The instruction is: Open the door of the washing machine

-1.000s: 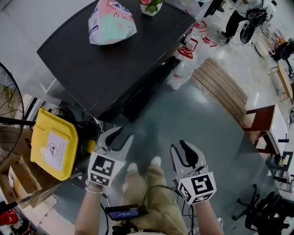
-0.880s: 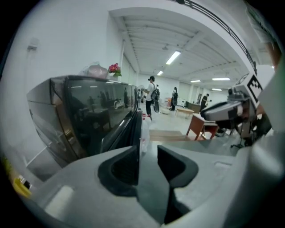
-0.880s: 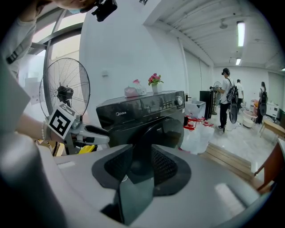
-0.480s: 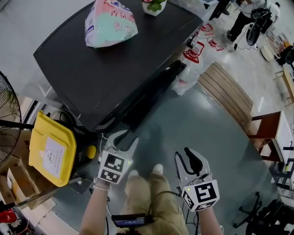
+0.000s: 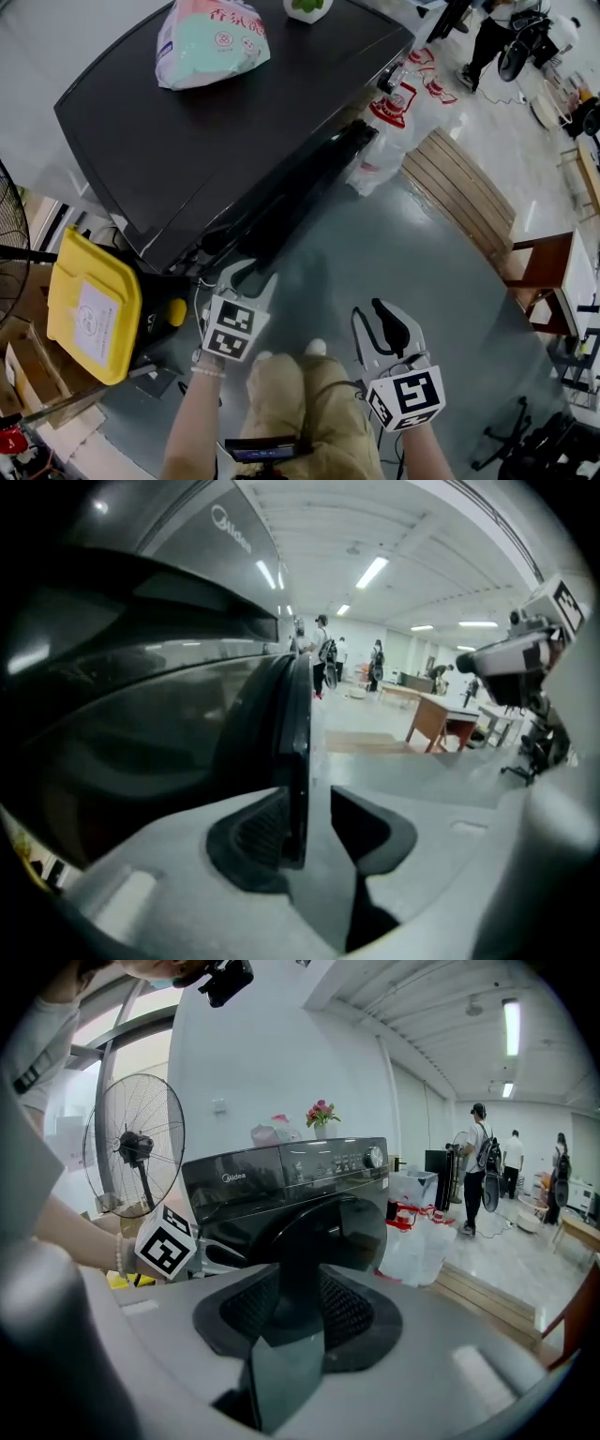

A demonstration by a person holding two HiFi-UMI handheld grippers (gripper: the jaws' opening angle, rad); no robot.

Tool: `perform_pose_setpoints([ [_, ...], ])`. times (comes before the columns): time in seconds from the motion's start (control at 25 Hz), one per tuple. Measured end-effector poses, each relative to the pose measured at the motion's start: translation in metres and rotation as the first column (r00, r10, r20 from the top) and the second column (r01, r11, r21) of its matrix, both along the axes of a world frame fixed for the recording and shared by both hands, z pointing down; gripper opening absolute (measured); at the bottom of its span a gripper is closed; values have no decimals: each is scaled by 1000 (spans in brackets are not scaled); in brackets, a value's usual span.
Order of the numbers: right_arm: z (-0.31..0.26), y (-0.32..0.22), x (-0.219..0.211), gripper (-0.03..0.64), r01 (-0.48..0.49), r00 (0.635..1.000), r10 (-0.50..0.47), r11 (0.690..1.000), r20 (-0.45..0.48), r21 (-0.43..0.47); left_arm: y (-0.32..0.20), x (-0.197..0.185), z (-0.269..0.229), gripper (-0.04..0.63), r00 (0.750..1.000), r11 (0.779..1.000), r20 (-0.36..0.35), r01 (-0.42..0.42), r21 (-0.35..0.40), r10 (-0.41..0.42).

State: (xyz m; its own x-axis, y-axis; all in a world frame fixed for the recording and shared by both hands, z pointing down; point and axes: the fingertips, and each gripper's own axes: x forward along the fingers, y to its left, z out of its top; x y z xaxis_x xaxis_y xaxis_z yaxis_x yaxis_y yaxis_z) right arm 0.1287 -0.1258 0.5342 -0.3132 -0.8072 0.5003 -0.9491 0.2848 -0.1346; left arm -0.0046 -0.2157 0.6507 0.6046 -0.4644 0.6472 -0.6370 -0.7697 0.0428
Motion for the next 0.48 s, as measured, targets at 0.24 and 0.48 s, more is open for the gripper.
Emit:
perform_pose_setpoints([
  [0.24, 13, 1, 5, 114, 6, 1000, -6, 1000, 1, -1, -2, 6, 21, 121, 999, 1000, 39, -5, -16, 5],
  [0.48, 15, 5, 14, 114, -21, 1000, 21, 1000, 11, -4, -9, 8, 27, 89, 998, 1000, 62, 23, -17, -22],
])
